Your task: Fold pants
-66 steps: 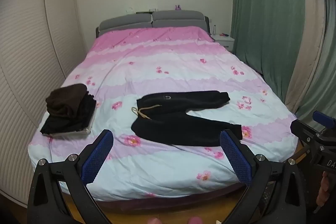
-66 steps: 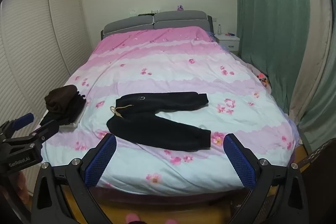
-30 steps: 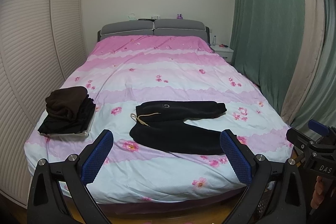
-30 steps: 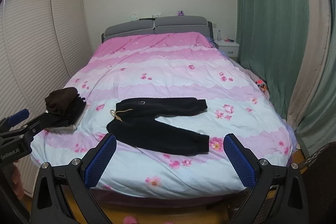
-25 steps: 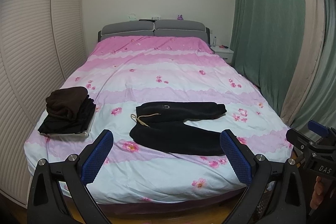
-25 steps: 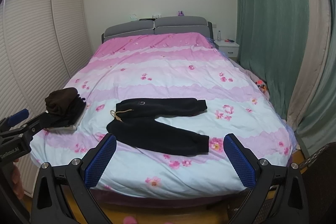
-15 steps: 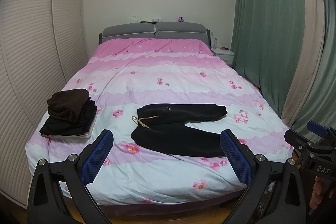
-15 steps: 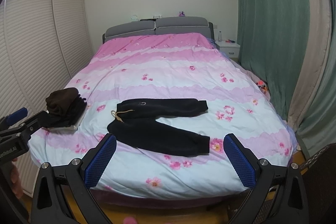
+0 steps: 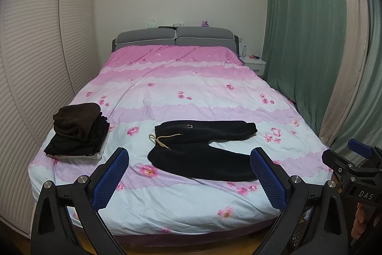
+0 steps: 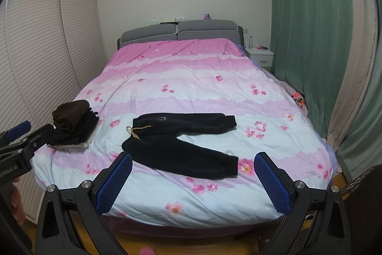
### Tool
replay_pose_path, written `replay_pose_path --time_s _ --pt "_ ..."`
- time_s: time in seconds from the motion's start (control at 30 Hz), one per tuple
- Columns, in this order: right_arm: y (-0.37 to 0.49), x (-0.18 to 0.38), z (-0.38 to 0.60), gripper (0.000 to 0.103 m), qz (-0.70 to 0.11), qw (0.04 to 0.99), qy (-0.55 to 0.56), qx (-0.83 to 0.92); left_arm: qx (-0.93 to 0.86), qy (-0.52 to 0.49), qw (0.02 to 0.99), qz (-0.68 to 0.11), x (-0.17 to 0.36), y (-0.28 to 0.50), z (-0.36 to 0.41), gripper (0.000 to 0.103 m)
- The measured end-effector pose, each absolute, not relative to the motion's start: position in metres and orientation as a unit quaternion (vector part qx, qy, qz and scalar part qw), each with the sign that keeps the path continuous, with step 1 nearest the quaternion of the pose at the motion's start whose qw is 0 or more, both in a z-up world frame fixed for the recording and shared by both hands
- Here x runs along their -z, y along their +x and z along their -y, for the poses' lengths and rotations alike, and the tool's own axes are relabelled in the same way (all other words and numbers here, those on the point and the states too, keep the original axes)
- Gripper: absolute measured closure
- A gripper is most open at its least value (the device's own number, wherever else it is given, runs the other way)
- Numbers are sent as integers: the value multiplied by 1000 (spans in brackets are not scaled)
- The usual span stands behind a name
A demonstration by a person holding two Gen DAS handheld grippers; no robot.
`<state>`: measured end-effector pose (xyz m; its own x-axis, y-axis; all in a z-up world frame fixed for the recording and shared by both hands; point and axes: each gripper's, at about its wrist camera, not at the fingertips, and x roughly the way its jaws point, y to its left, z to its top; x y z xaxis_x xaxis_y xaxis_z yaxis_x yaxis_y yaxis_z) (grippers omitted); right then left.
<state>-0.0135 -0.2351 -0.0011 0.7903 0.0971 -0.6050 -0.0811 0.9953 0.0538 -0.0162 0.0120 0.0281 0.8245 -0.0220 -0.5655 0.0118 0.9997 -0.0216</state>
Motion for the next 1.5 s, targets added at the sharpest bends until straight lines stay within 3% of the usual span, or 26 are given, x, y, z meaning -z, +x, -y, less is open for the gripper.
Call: replay_pose_path --time_s 0.9,1.23,1.5 --pt "-6 6 235 1 -332 942 9 -49 5 -5 948 -318 -12 3 -7 0" --pt "24 42 222 1 -375 926 4 -49 -22 -6 925 -380 44 56 -27 0" --pt "94 116 198 1 -441 897 4 -21 -13 6 897 -442 111 137 -48 0"
